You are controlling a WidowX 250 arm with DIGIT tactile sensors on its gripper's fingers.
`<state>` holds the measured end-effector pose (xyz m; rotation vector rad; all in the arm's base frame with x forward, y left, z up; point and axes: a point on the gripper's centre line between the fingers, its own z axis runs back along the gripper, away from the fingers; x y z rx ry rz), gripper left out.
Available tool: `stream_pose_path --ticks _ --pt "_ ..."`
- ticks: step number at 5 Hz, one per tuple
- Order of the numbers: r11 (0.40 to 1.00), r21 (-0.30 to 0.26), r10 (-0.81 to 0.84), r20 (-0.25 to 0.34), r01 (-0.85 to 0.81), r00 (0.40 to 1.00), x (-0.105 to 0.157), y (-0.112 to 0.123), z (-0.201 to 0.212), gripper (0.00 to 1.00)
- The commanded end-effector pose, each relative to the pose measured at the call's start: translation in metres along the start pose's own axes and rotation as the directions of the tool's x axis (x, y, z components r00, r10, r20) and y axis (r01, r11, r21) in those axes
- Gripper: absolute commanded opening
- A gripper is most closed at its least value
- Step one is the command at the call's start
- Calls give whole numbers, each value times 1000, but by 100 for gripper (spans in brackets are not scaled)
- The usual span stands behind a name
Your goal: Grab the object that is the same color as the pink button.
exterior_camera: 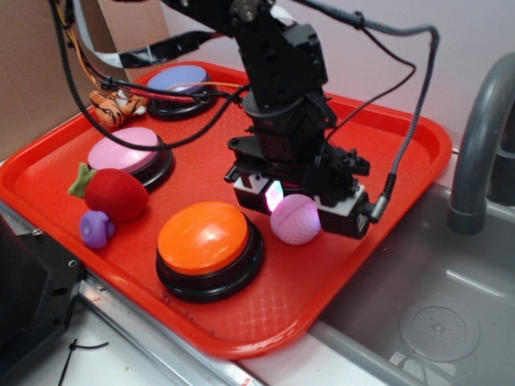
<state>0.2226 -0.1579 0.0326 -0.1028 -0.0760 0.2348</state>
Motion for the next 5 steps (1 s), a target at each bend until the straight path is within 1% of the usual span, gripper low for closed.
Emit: stream_pose_path --ticks 1,2,3,4,5 --pt "1000 -13 6 17 -6 1000 7 -3 7 0" --pt "1000 -26 11 27 -10 1000 6 -1 16 0" --pt "999 -42 -22 -23 21 999 7 6 35 0" --pt "997 -23 -77 -68 76 995 19 25 73 0" --pt "1000 6 -11 -27 11 1000 28 57 121 0"
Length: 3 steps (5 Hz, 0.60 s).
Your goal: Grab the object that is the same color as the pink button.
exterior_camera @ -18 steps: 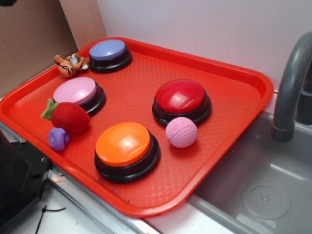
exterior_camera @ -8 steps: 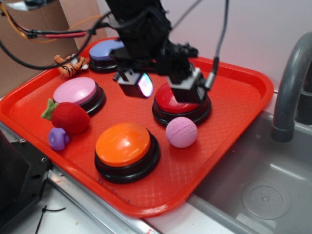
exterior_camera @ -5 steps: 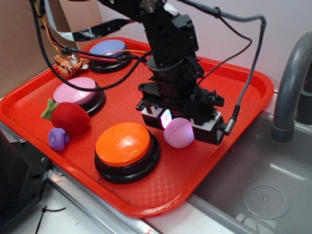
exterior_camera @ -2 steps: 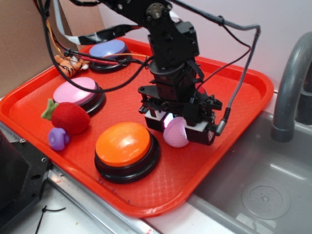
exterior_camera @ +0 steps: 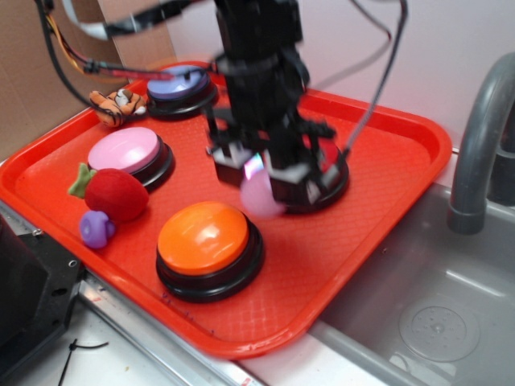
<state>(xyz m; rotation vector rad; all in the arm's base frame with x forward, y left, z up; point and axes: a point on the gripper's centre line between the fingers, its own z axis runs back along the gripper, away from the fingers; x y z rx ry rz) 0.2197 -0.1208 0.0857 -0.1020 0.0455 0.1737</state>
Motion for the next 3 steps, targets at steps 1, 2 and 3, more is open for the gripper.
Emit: stream_pose_path --ticks 1,2,3 --pt "996 -10 88 157 -87 984 3 58 104 0" --pt "989 -27 149 202 -146 968 -6 86 128 0" --pt "984 -37 175 211 -171 962 -8 96 132 0"
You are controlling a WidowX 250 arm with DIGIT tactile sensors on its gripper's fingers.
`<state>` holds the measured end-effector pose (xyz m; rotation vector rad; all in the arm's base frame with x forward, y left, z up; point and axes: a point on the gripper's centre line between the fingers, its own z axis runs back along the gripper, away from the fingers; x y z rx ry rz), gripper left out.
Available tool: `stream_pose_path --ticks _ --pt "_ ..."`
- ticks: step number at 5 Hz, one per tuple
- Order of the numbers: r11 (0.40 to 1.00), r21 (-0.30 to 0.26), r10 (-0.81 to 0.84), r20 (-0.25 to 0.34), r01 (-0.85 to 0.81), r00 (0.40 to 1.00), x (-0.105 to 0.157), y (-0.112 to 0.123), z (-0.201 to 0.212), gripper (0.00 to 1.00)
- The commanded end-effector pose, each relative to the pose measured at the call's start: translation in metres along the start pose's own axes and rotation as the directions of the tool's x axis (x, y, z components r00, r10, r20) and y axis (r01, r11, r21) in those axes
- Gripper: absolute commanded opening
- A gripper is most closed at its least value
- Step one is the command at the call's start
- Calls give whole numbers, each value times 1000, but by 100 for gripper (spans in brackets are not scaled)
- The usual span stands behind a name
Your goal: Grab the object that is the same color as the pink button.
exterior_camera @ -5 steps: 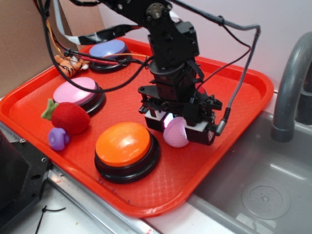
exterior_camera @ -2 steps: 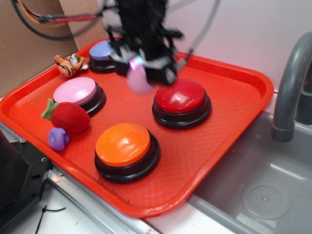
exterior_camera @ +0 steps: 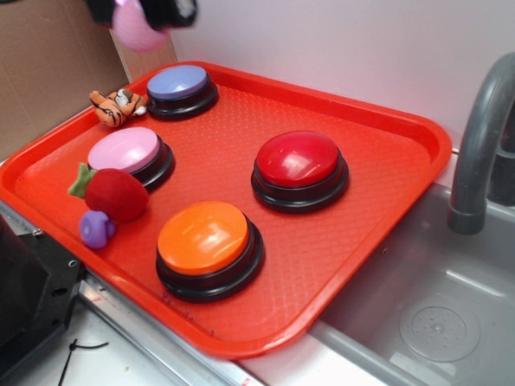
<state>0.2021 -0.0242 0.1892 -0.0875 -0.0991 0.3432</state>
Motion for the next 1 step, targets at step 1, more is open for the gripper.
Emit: stream_pose_path --ticks 1 --pt "998 23 56 36 -57 998 6 7 10 0"
